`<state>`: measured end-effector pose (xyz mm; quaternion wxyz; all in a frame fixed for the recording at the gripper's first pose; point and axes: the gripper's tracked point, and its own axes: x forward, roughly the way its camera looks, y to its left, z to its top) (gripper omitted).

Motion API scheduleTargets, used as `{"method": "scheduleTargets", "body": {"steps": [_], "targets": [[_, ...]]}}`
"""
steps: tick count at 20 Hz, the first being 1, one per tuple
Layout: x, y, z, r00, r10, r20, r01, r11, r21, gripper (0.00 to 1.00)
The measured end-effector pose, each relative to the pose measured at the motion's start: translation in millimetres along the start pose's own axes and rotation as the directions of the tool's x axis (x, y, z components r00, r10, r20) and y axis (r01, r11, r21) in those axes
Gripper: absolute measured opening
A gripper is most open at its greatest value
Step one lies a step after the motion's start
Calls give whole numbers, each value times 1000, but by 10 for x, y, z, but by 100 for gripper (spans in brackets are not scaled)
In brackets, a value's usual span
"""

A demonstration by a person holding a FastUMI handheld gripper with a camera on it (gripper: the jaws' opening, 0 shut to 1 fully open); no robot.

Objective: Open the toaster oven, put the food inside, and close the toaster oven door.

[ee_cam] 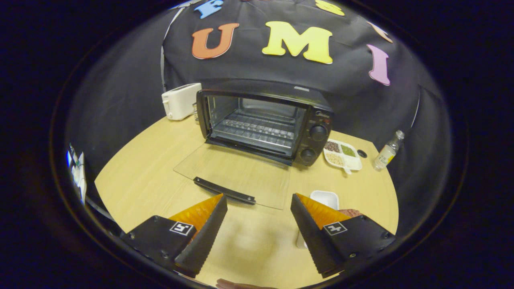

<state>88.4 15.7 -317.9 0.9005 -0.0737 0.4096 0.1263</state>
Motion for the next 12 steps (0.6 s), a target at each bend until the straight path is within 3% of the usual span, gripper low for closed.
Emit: {"method": "scheduleTargets", "body": {"steps": [6, 12], "targets": [[-377, -872, -79, 998, -53, -22, 54, 996, 68, 100], [-404, -1719, -380, 990, -112, -90, 124, 982, 143, 100]]}}
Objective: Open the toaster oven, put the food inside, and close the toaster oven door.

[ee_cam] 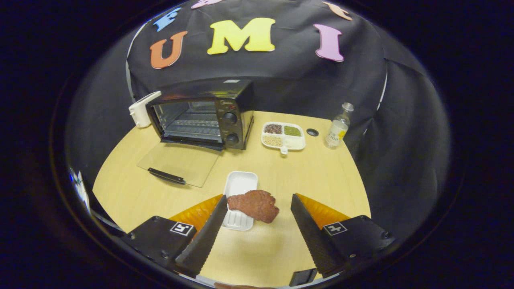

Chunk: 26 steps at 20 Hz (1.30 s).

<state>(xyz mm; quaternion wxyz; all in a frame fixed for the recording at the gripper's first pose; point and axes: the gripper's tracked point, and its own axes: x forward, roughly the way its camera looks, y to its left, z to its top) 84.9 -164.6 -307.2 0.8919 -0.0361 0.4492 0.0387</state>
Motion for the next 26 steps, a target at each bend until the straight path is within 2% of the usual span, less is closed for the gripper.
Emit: {"method": "scheduleTargets", "body": {"steps": [3, 4, 6, 9, 11, 13, 14, 16, 18, 22, 26], "targets": [[174, -159, -122, 997, 68, -27, -66, 996, 60, 98], [253, -165, -162, 994, 103, -37, -100, 992, 77, 93], [384, -199, -264, 986, 158, -55, -152, 983, 103, 89], [485, -132, -315, 961, 270, -62, -253, 947, 199, 80], [486, 4, -337, 925, 377, -57, -348, 896, 275, 56], [505, 45, -419, 904, 420, -78, -370, 861, 350, 33], [496, 34, -420, 898, 433, -77, -379, 851, 364, 25], [388, 121, -382, 881, 470, -57, -413, 821, 394, 17], [299, 121, -393, 891, 450, -61, -400, 842, 363, 10], [58, 185, -269, 921, 387, -44, -359, 888, 287, 8], [-336, 292, -34, 951, 308, 25, -308, 938, 160, 8]]}}
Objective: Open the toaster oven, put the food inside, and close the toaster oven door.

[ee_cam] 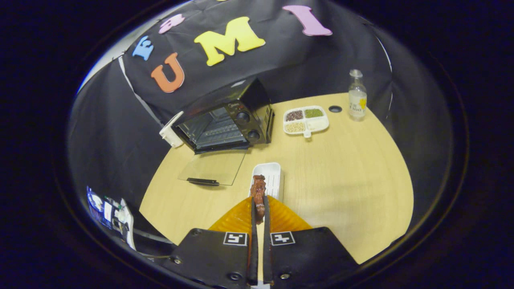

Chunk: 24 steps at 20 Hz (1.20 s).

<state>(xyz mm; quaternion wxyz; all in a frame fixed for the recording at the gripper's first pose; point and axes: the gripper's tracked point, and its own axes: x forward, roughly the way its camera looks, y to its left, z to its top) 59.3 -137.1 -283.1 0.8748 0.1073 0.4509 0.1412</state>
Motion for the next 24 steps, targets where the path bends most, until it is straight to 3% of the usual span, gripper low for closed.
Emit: {"method": "scheduleTargets", "body": {"steps": [6, 12, 15, 20, 24], "targets": [[-168, 508, 329, 985, -95, 145, 120, 977, -176, 8], [311, 1218, 540, 963, -102, 248, 167, 952, -256, 8], [762, 1579, 665, 954, -72, 293, 144, 961, -235, 8], [1593, 1928, 988, 914, -60, 401, 105, 990, -92, 8], [2272, 2120, 1084, 916, -9, 401, 11, 1000, -2, 8]]}}
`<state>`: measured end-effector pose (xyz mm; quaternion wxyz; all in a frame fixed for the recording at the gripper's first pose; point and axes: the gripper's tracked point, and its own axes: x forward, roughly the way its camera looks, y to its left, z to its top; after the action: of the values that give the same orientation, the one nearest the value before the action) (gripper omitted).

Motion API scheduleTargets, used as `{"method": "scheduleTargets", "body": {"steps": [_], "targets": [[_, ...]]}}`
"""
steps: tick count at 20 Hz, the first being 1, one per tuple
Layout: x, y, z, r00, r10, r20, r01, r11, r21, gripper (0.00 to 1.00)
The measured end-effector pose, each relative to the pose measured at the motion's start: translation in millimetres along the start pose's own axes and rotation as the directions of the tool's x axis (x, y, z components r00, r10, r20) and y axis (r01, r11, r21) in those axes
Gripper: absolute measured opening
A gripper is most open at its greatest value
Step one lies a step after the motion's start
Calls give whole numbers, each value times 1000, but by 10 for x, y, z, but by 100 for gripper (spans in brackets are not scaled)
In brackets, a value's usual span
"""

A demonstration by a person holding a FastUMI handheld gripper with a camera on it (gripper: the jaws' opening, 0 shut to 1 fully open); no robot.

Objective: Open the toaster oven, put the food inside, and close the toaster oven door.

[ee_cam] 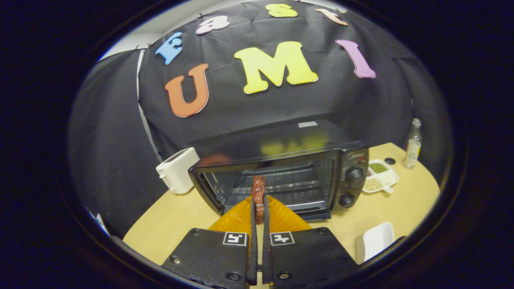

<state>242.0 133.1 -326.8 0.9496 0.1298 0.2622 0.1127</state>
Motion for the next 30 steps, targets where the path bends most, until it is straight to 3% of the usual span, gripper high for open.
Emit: {"method": "scheduleTargets", "body": {"steps": [6, 11, 17, 19, 22, 26, 30], "targets": [[706, 58, -100, 999, 34, 35, -38, 992, 123, 8], [974, -201, -75, 998, 48, 30, -55, 961, 272, 10], [1041, -552, 7, 999, -21, 43, 12, 982, 188, 22], [992, -734, 68, 994, -92, 65, 84, 989, 125, 26], [794, -725, 90, 992, -110, 59, 107, 993, 52, 48], [252, -481, -104, 996, -79, 51, 81, 996, -41, 83], [-358, -253, -441, 994, -78, 72, 86, 988, -125, 92]]}}
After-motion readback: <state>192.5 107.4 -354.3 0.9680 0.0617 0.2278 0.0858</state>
